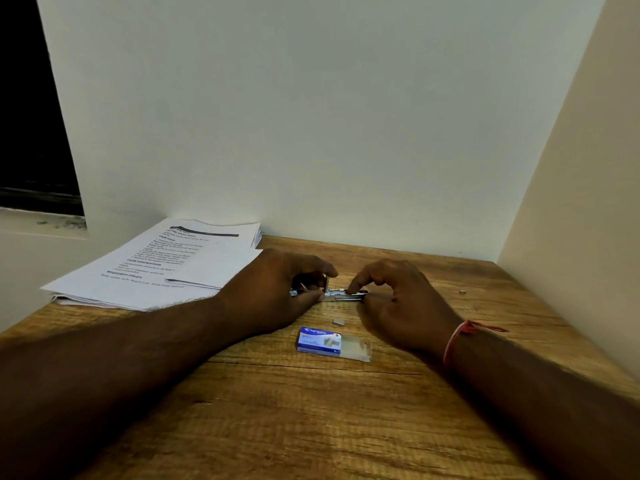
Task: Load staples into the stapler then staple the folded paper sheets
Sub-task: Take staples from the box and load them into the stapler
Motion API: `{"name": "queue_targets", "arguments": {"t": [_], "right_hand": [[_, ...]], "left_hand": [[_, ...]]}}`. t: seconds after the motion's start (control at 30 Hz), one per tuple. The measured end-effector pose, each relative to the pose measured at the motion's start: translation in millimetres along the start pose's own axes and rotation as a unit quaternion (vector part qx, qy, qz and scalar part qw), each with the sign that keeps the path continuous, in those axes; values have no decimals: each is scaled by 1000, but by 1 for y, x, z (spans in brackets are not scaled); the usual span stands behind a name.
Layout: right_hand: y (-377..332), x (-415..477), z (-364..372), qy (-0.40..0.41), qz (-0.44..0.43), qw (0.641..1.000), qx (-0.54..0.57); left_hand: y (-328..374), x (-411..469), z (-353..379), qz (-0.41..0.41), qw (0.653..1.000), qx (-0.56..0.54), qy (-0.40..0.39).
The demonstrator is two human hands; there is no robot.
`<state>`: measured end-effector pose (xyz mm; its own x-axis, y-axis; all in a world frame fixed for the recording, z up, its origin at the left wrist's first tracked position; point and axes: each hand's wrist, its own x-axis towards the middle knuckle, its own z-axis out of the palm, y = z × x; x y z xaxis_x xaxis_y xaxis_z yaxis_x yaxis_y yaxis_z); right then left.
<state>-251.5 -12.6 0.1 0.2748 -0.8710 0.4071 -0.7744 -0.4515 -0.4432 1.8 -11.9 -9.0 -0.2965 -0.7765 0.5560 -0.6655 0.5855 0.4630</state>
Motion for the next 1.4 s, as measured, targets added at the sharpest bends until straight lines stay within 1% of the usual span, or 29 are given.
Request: {"name": "queue_targets", "arguments": {"t": [0.17, 0.33, 0.47, 0.6, 0.67, 0.8, 1.0, 1.13, 1.3, 1.4], "right_hand": [[4, 0, -4, 16, -9, 999, -50], [10, 2, -7, 24, -12, 997, -67], [12, 3, -6, 22, 11, 999, -43], [12, 3, -4, 13, 48, 998, 46], [12, 4, -2, -1, 46, 998, 38], [13, 6, 1, -4, 26, 1000, 2], [14, 9, 1, -14, 21, 1000, -10], [16, 11, 4, -15, 20, 1000, -11], [19, 11, 4, -18, 5, 1000, -6], [20, 10, 3, -20, -1, 1000, 2]], "left_hand": [[-1, 0, 0, -1, 1000, 2, -2], [-3, 0, 0, -1, 1000, -5, -5], [-3, -1, 1, -2, 1000, 1, -5], [-1, -1, 1, -5, 1000, -2, 3], [1, 0, 2, -6, 1000, -2, 14], [0, 5, 6, -3, 1000, -3, 28], [-3, 7, 12, 30, 999, 20, 8], [0, 8, 12, 57, 997, 37, -39], [7, 10, 11, 62, 992, 67, -86], [8, 9, 10, 49, 992, 62, -97]]}}
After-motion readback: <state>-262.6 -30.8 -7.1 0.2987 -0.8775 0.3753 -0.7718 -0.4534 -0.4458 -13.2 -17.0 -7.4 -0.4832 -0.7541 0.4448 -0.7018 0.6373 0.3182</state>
